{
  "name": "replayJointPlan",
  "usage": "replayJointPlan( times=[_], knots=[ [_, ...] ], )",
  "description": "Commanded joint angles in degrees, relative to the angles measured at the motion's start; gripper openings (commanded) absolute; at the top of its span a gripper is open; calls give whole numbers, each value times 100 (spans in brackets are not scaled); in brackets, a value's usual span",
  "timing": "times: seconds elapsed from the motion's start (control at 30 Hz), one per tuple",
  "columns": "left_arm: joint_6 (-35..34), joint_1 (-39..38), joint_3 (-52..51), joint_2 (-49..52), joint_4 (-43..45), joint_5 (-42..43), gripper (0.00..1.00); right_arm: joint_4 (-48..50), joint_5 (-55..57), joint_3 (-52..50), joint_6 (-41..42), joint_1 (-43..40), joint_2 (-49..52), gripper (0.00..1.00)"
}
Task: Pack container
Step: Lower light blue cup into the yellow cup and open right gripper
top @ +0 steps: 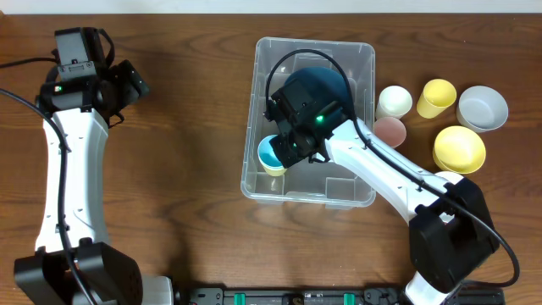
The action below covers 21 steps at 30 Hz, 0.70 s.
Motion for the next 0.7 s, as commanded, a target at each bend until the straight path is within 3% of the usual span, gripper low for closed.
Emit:
replayJointPlan(
  times=[0.0,0.23,0.37,0.47,0.67],
  knots=[
    [9,20,48,-46,-13,-72,98,-2,-50,-44,74,37,92,45],
    [9,20,48,-46,-13,-72,98,-2,-52,-48,101,37,317,47],
    [9,20,48,-46,-13,-72,98,-2,-52,-48,111,35,350,37],
    [9,20,48,-48,-13,-72,98,-24,-52,-46,111,35,348,24],
    [9,20,48,-46,-13,-72,98,-291,-79,-15,109,37,337,17]
  ],
)
